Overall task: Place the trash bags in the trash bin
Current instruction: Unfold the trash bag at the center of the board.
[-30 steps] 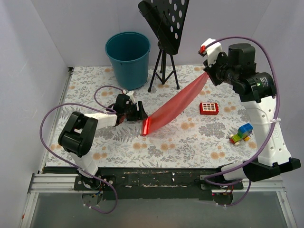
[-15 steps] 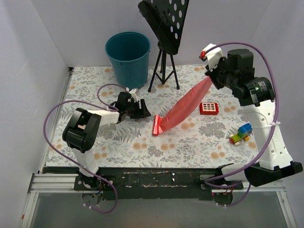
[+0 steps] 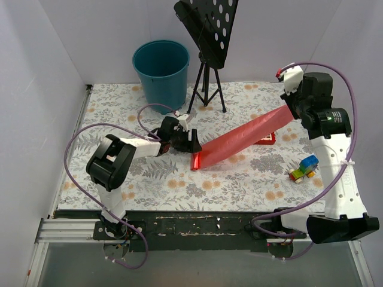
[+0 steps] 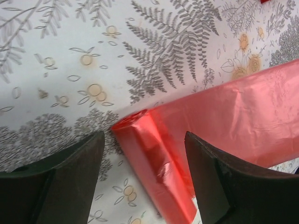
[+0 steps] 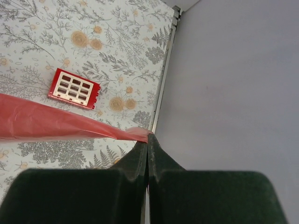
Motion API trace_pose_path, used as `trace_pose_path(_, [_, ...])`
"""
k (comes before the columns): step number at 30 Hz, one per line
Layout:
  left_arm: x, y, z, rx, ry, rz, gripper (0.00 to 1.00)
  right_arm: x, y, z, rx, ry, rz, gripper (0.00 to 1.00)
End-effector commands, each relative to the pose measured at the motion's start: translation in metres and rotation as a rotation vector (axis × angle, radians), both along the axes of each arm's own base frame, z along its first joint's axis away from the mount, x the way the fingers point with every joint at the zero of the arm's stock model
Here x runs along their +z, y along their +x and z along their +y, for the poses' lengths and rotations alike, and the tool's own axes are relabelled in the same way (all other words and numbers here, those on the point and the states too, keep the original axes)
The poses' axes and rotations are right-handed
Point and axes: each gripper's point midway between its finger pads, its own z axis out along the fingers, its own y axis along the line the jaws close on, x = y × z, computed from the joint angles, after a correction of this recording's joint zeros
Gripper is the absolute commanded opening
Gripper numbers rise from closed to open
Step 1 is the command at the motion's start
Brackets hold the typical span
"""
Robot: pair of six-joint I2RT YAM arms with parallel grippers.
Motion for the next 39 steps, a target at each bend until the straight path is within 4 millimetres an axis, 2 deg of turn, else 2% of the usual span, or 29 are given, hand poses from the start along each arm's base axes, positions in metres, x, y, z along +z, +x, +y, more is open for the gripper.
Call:
trace_pose_path(1, [-0.077, -0.073, 0.016, -0.080, 0.208, 0.285, 0.70, 0.031, 0.000, 0.002, 0.018, 0.005, -0.110, 0.01])
trace_pose_path(7, [-0.092, -0.069, 0.023, -0.016, 0.295, 0.304, 0.63, 0.024, -0.004, 0.001, 0.025, -0.001, -0.110, 0.01])
trace_pose_path(19, [-0.097, -0.071, 0.034, 0.017, 0.348, 0.315, 0.59, 0.000, -0.016, -0.003, 0.002, -0.004, -0.077, 0.01])
trace_pose_path(24, [-0.106, -0.066, 0.047, 0.086, 0.421, 0.321, 0.49, -0.005, -0.016, -0.003, -0.001, 0.004, -0.075, 0.01])
trace_pose_path(26, [-0.111, -0.069, 0.048, 0.079, 0.437, 0.340, 0.49, -0.007, -0.015, -0.003, -0.001, 0.005, -0.073, 0.01])
trace_pose_path(29, [-0.117, -0.072, 0.049, 0.066, 0.450, 0.342, 0.49, -0.010, -0.014, -0.004, -0.002, 0.004, -0.070, 0.01])
trace_pose_path(34, [-0.120, -0.081, 0.040, 0.008, 0.463, 0.325, 0.49, -0.016, -0.014, -0.004, -0.002, 0.008, -0.064, 0.01])
trace_pose_path(35, [-0.123, -0.084, 0.039, -0.003, 0.468, 0.330, 0.47, -0.017, -0.013, -0.004, -0.005, 0.009, -0.065, 0.01])
trace_pose_path(39, [-0.133, -0.089, 0.037, -0.013, 0.484, 0.352, 0.31, -0.025, -0.013, -0.003, -0.005, 0.021, -0.055, 0.01])
